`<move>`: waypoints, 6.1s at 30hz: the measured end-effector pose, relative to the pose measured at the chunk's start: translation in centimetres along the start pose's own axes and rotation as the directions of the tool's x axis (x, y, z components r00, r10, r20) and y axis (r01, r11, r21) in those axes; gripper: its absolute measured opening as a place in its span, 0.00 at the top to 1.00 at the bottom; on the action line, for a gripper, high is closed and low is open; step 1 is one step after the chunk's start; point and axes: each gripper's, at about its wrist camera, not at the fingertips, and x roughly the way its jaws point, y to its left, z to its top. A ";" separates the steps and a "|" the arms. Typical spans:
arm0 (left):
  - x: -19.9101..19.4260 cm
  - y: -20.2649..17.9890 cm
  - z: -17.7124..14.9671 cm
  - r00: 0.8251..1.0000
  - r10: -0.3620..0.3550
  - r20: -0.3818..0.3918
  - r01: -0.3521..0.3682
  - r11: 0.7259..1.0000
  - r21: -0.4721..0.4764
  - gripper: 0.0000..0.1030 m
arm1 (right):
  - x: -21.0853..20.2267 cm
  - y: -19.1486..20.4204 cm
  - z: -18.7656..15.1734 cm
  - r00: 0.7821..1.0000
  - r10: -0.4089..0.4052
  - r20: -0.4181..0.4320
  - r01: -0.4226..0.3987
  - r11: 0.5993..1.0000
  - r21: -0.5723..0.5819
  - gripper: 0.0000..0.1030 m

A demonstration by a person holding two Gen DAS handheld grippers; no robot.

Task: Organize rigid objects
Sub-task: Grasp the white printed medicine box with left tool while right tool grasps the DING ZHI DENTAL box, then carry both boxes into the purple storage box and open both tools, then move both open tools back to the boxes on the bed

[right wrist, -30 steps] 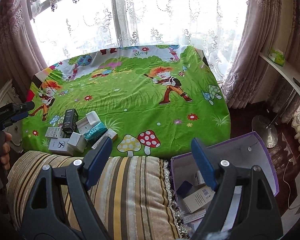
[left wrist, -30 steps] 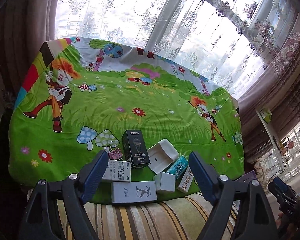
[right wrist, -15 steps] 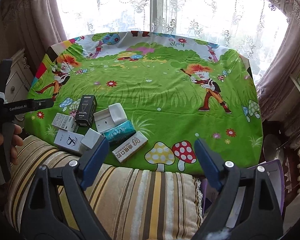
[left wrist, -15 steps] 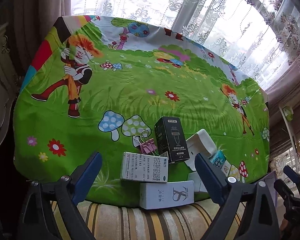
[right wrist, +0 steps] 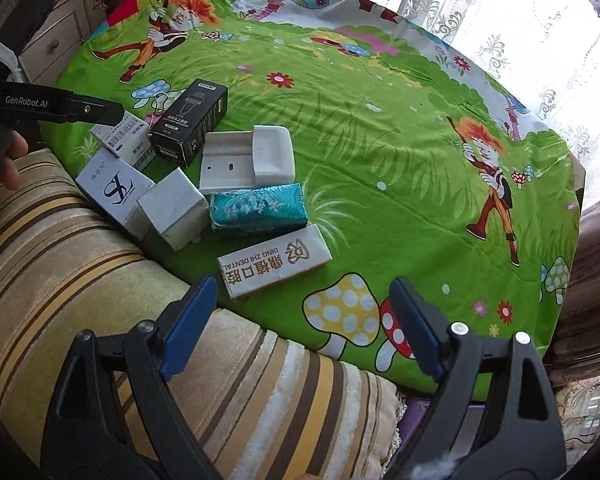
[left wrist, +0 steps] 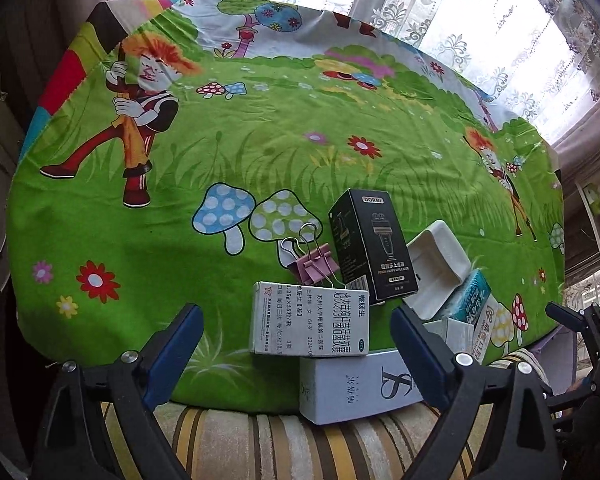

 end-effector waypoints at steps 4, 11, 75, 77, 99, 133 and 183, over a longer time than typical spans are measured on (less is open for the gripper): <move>0.6 -0.6 0.0 1.000 0.006 -0.021 -0.005 1.000 0.025 0.07 | 1.5 0.1 0.1 0.999 0.023 -0.032 -0.024 0.999 -0.030 0.13; 2.0 -1.3 -0.1 0.998 0.019 -0.062 -0.016 0.999 0.052 0.07 | 3.1 0.0 0.4 0.997 0.044 -0.064 -0.050 0.995 -0.091 0.13; -6.5 -10.6 -6.5 0.946 -0.311 0.086 0.297 0.944 0.146 0.30 | -8.9 -1.5 -7.4 0.985 -0.078 0.154 0.026 0.949 0.315 0.18; -6.8 -11.8 -7.1 0.940 -0.335 0.073 0.319 0.933 0.168 0.30 | -9.5 -2.1 -8.5 0.984 -0.099 0.147 0.041 0.933 0.357 0.18; -9.1 -21.6 -13.4 0.859 -0.511 -0.040 0.485 0.784 0.388 0.30 | -15.1 -7.4 -19.0 0.955 -0.279 0.105 0.151 0.757 0.635 0.17; -13.1 -26.5 -17.8 0.835 -0.549 0.017 0.408 0.641 0.651 0.18 | -21.7 -10.7 -21.4 0.802 -0.589 0.104 0.322 0.572 0.754 0.02; -5.6 -4.7 -4.7 0.986 -0.166 0.012 0.166 0.986 -0.002 0.17 | -17.4 -5.0 -14.6 0.914 -0.264 0.307 0.023 0.791 0.612 0.02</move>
